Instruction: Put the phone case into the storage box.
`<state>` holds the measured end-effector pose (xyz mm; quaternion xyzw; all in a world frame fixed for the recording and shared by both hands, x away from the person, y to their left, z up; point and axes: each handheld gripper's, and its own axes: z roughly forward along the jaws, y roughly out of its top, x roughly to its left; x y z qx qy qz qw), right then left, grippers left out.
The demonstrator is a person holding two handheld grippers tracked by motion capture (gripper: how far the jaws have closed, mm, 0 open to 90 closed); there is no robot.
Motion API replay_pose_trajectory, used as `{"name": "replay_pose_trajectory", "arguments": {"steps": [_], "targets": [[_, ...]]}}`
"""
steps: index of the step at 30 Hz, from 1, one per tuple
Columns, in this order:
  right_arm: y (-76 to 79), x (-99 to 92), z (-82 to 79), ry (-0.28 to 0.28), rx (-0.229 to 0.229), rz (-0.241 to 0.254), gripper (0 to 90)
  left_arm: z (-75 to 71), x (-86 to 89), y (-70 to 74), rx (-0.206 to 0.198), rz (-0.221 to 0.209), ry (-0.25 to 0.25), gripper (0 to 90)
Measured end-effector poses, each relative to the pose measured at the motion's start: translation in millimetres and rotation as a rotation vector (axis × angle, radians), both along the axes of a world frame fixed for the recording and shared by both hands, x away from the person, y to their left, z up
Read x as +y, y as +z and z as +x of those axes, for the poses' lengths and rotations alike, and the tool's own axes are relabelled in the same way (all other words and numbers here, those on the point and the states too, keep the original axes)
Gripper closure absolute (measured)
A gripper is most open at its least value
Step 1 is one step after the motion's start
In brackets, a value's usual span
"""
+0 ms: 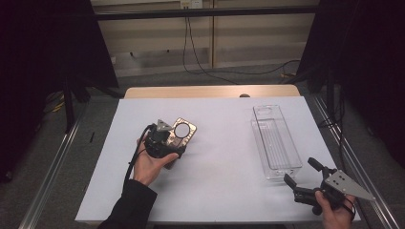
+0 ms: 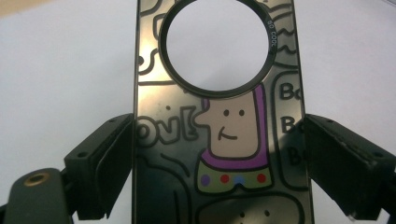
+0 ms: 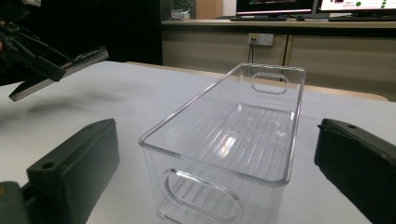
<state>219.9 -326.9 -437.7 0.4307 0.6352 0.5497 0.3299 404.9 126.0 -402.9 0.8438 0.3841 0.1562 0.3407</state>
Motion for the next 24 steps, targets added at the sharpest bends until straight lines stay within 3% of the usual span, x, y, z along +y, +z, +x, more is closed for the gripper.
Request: {"name": "replay_pose_trajectory", "arguments": {"steps": [14,24], "targets": [[0.1,-0.2,-0.2,-0.001,0.000,0.000,0.0,-10.2,7.5,13.3,-0.179,-0.095,-0.044,12.2],[0.6,0.0,-0.8,-0.001,-0.001,0.003,0.0,-16.1,14.2,14.9,-0.227,-0.219,-0.082,12.2]]}}
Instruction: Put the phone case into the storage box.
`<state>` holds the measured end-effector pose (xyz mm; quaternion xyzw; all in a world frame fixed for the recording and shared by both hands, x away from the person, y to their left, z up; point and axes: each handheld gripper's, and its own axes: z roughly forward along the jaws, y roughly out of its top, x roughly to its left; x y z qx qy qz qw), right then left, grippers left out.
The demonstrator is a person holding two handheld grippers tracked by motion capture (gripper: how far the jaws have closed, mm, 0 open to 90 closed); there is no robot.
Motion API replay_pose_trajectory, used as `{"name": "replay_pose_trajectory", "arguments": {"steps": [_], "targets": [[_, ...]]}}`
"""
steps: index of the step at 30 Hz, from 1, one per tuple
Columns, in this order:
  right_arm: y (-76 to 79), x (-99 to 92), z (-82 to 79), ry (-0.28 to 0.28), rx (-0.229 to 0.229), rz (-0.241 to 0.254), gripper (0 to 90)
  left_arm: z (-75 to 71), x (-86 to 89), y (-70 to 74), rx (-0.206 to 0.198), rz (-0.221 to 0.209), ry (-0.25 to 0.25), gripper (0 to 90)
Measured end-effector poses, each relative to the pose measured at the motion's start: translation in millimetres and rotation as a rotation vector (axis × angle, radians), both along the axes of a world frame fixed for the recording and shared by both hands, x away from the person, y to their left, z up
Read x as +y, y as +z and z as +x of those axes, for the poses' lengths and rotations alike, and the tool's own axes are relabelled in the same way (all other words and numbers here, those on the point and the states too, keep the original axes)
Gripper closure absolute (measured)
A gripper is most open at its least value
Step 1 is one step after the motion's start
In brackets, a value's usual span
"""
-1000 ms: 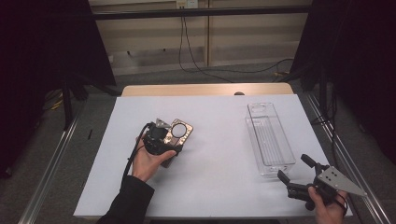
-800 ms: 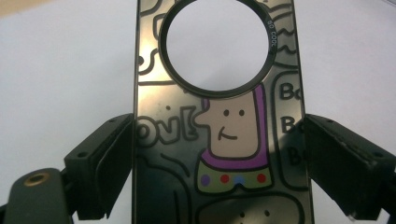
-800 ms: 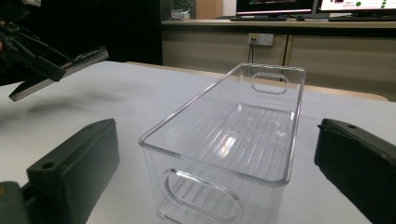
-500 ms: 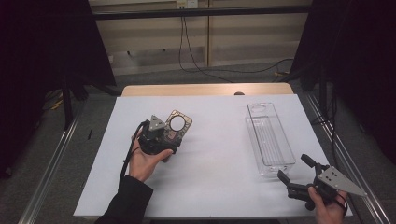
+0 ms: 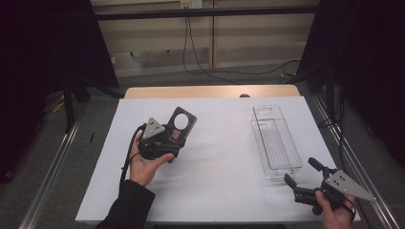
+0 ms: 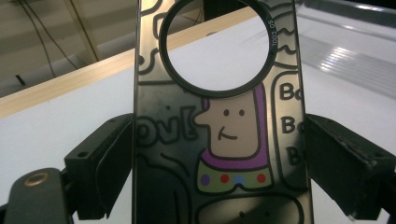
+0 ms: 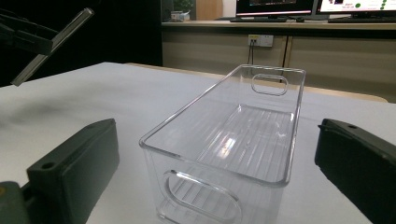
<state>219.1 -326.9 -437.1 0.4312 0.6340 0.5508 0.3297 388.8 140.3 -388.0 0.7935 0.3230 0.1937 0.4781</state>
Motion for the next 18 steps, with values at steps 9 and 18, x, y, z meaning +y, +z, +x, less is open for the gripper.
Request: {"name": "replay_pose_trajectory", "arguments": {"steps": [9,18], "targets": [[0.2,0.8,0.0,0.005,-0.002,0.003,0.0,-9.2,0.6,5.9,-0.007,-0.098,-0.075,12.3],[0.8,0.5,0.0,0.031,0.006,0.006,0.0,-23.8,-7.9,10.0,-0.013,-0.129,-0.168,12.3]]}}
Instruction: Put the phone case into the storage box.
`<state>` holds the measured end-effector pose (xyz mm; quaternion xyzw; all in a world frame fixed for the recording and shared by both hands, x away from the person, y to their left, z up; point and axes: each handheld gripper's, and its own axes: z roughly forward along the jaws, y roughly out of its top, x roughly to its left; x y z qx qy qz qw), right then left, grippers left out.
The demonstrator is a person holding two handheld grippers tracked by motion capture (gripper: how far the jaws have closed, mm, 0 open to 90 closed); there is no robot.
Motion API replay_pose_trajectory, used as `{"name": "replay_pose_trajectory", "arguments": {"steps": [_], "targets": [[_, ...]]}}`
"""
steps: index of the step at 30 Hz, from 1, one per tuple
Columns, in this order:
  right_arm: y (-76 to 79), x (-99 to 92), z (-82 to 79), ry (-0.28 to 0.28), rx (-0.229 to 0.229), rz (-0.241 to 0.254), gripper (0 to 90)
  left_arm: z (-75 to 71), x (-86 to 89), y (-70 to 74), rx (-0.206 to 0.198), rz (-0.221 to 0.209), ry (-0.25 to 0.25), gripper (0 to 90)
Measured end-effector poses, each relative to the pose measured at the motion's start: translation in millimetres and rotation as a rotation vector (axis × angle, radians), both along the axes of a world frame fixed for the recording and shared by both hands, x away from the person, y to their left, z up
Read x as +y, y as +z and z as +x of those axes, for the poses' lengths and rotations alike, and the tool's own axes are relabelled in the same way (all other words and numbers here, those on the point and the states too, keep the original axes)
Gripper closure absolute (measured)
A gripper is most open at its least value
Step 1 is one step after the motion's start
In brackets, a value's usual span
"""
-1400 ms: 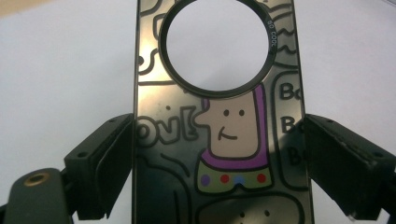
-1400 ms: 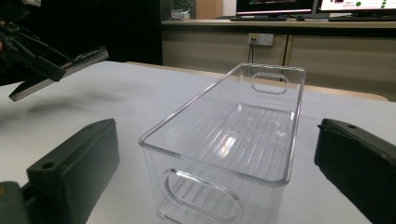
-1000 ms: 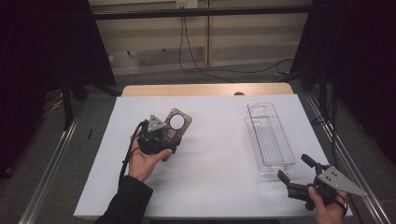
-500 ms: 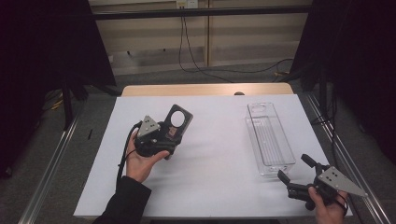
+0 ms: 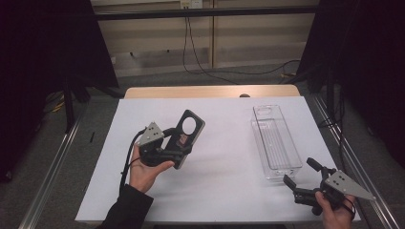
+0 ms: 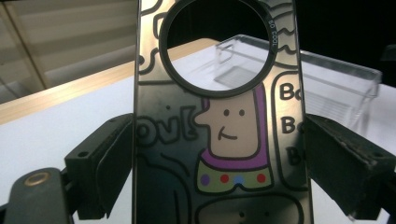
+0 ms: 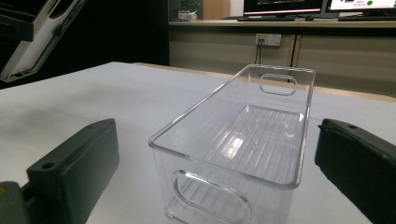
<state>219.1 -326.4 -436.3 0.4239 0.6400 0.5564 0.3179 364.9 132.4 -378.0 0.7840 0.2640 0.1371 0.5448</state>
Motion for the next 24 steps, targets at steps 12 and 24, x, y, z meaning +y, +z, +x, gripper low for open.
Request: {"name": "replay_pose_trajectory", "arguments": {"steps": [12,24], "targets": [[10.2,6.2,-1.1,0.107,-0.022,0.016,0.0,-25.3,-9.3,-7.4,-0.024,-0.033,-0.105,12.2],[18.6,35.1,7.6,0.261,0.010,0.001,0.1,-39.2,-12.1,-7.0,-0.025,-0.060,-0.147,12.2]]}}
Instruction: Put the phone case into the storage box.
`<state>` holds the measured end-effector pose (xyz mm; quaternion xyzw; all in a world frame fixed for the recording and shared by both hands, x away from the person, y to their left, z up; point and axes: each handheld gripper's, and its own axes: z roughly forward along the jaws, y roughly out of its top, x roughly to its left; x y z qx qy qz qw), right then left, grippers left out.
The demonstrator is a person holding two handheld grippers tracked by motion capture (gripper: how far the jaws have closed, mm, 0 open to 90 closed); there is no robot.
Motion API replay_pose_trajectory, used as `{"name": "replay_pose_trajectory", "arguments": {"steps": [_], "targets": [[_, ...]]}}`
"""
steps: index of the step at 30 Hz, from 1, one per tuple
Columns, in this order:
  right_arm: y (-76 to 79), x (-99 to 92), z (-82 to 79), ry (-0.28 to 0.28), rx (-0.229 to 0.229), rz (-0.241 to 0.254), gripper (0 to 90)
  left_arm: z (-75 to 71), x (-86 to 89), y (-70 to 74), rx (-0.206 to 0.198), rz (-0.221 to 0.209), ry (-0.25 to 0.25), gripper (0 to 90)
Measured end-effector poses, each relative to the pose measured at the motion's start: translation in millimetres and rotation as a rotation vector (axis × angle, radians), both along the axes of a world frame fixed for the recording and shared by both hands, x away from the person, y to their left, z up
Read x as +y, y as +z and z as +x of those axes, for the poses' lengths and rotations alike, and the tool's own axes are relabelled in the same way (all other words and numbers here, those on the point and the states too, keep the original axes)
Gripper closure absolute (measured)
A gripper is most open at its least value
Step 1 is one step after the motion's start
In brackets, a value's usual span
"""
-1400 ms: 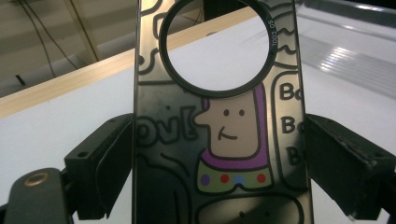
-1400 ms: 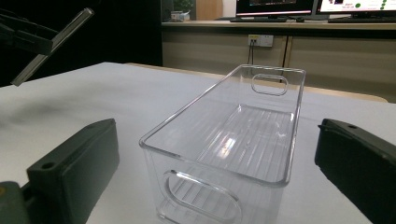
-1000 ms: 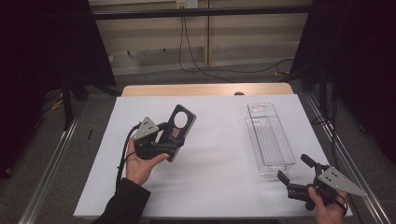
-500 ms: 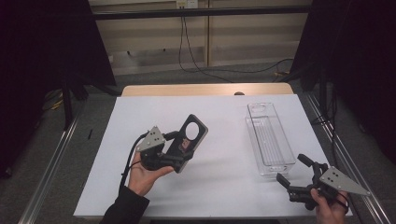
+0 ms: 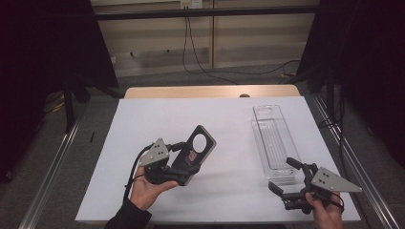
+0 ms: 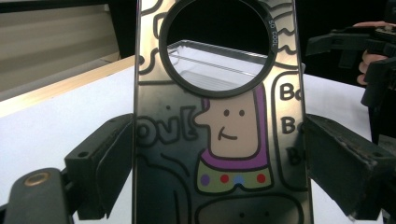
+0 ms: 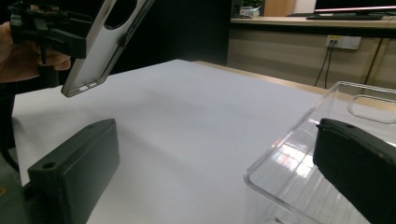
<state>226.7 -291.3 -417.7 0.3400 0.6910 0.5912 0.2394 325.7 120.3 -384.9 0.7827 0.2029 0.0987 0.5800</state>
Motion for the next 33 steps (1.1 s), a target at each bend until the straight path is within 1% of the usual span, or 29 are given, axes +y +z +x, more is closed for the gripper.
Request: {"name": "replay_pose_trajectory", "arguments": {"steps": [1,3,5,6,7,8,9,10,11,12,14,15,17,20,21,24,25,27,28,29,32,33], "targets": [[0.9,2.3,1.6,0.017,-0.004,-0.015,0.2,-0.7,-1.6,0.0,-0.003,0.000,-0.005,12.2],[2.8,7.4,4.1,0.041,-0.019,-0.024,0.1,-1.5,-4.4,0.6,-0.005,0.006,-0.024,12.2],[5.6,12.8,6.2,0.056,-0.035,-0.037,0.0,-2.8,-6.9,2.7,-0.006,0.008,-0.031,12.2],[7.1,15.5,7.3,0.065,-0.037,-0.035,0.0,-3.2,-8.8,3.6,-0.009,0.000,-0.040,12.3],[8.7,18.0,8.7,0.080,-0.023,-0.033,0.0,-3.8,-10.1,5.3,-0.011,0.004,-0.041,12.3],[10.4,20.6,10.3,0.088,-0.017,-0.035,0.0,-3.7,-11.7,6.6,-0.015,-0.005,-0.046,12.2],[11.6,23.9,11.6,0.089,-0.025,-0.025,0.0,-3.8,-13.3,8.2,-0.016,-0.006,-0.052,12.2],[12.9,27.0,13.2,0.103,-0.028,-0.012,0.0,-3.5,-14.6,9.8,-0.021,-0.001,-0.062,12.2],[14.1,29.6,14.3,0.109,-0.018,0.001,0.0,-3.4,-16.3,10.9,-0.025,-0.006,-0.063,12.2],[14.9,32.0,16.0,0.112,-0.020,0.009,0.0,-2.8,-17.9,11.6,-0.022,-0.012,-0.070,12.2],[16.1,35.7,19.3,0.129,-0.013,0.008,0.0,-1.2,-21.3,12.4,-0.018,-0.016,-0.081,12.2],[16.8,36.7,21.3,0.143,-0.002,0.012,0.0,0.0,-23.1,12.8,-0.018,-0.014,-0.089,12.3],[19.5,38.0,25.8,0.162,0.005,0.028,0.0,2.6,-27.7,14.5,-0.007,-0.011,-0.102,12.2],[25.3,41.9,31.3,0.152,0.017,0.032,0.0,6.2,-34.3,18.6,-0.017,-0.007,-0.128,12.2],[26.3,43.7,32.6,0.163,0.012,0.035,0.1,7.5,-36.5,19.2,-0.015,-0.012,-0.136,12.2],[29.6,48.2,35.3,0.192,-0.001,0.037,0.0,9.6,-40.9,17.9,-0.014,-0.020,-0.151,12.2],[30.5,49.4,36.5,0.190,-0.004,0.033,0.0,9.8,-41.7,16.5,-0.012,-0.027,-0.156,12.2],[31.8,50.7,39.8,0.180,0.004,0.051,0.2,8.8,-42.6,14.6,-0.013,-0.008,-0.165,12.2],[32.3,51.4,41.8,0.182,0.000,0.044,0.6,8.1,-42.2,13.7,-0.015,-0.007,-0.170,12.2],[32.6,52.1,43.3,0.184,-0.004,0.033,0.6,7.2,-42.2,12.5,-0.009,-0.012,-0.170,12.2],[32.9,54.2,46.0,0.208,0.005,0.035,0.8,5.2,-43.1,9.9,-0.016,0.006,-0.185,12.2],[33.1,55.2,46.8,0.221,0.004,0.028,0.7,4.6,-43.6,9.6,-0.015,0.006,-0.191,12.2]]}}
